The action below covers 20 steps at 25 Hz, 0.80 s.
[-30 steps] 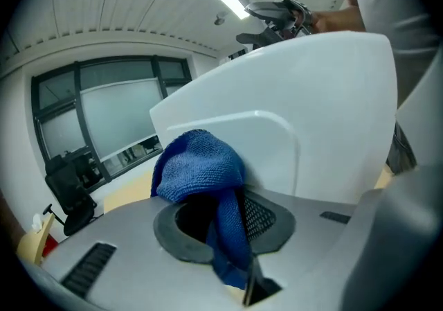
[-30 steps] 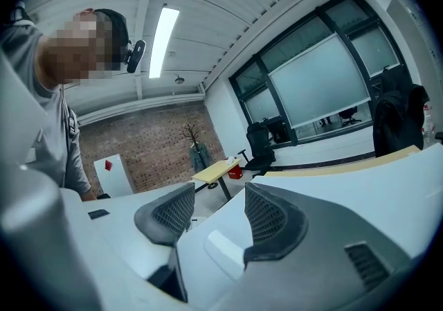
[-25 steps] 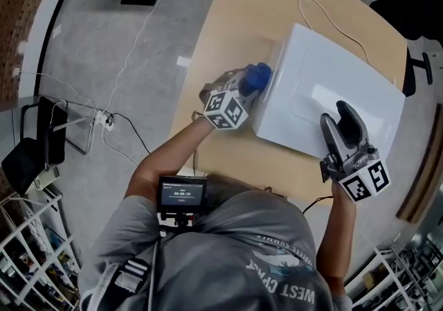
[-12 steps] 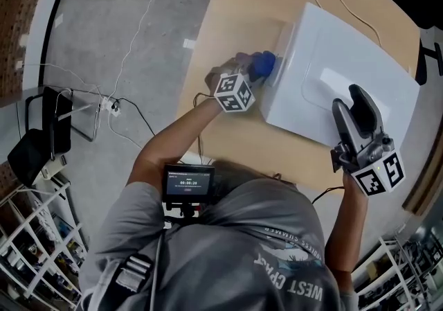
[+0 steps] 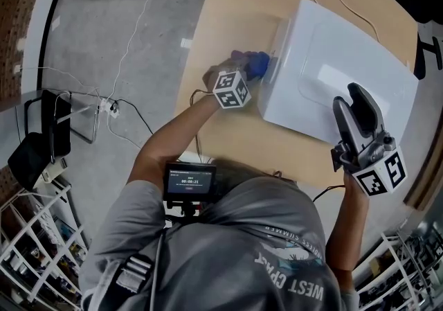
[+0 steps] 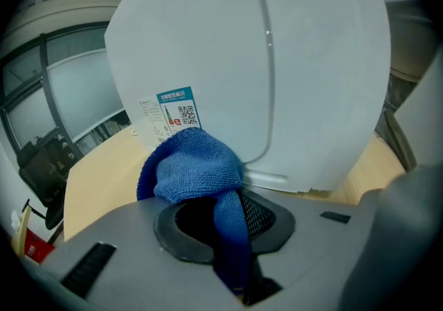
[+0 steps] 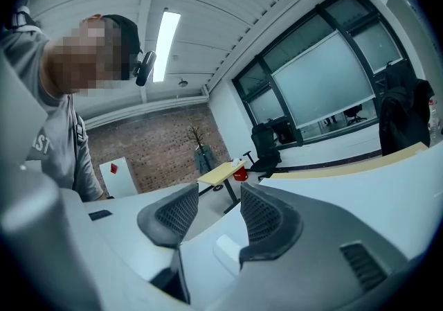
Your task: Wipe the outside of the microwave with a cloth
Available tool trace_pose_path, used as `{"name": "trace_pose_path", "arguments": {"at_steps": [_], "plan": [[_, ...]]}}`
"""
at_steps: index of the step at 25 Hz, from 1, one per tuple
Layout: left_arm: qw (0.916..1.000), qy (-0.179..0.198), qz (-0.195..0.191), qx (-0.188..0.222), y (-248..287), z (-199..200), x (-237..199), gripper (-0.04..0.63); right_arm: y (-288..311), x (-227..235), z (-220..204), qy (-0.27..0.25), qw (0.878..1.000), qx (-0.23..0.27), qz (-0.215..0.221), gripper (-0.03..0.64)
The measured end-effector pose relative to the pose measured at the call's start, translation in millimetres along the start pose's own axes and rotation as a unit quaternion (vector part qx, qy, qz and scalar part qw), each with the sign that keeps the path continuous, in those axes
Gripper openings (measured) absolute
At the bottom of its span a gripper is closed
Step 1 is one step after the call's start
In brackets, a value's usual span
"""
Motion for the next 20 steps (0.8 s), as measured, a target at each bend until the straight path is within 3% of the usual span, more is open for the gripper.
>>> {"name": "trace_pose_path", "arguments": {"at_steps": [3,6,9,11,15,18,20], "plan": [[0.9991,-0.041,-0.015,0.003,1,-2,-1,0.086,-2,-4,0,-0.001,1.000,0.002,0.002,0.191],[0.9926,-0.115,-0.037,0.013,-8,-6,-3,0.086,-5,-10,0,-0.006,1.000,-0.001,0.006,0.177],[0.9830,-0.177,-0.037,0.031,-36,-11,-9,0.086,-10,-22,3,-0.017,1.000,-0.008,0.017,0.097],[0.9769,-0.206,-0.019,0.052,-59,-15,-21,0.086,-12,-30,5,-0.029,0.999,-0.012,0.025,0.060],[0.9650,-0.252,0.039,0.062,-110,-40,-38,0.086,-15,-45,-5,-0.053,0.997,-0.026,0.040,0.051],[0.9527,-0.287,0.083,0.057,-143,-59,-34,0.086,-23,-52,-17,-0.061,0.996,-0.043,0.056,0.051],[0.9434,-0.302,0.112,0.078,-145,-57,-46,0.086,-27,-42,-19,-0.071,0.995,-0.053,0.052,0.042]]}}
Point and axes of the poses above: the fingertips, and each gripper's own axes: y forward along the fingers, x to its right, z out of its top, the point moved 4 cm from there along -y, backward along the fingers, and after that the axes turned 11 degrees about z, right-handed, at the moved point
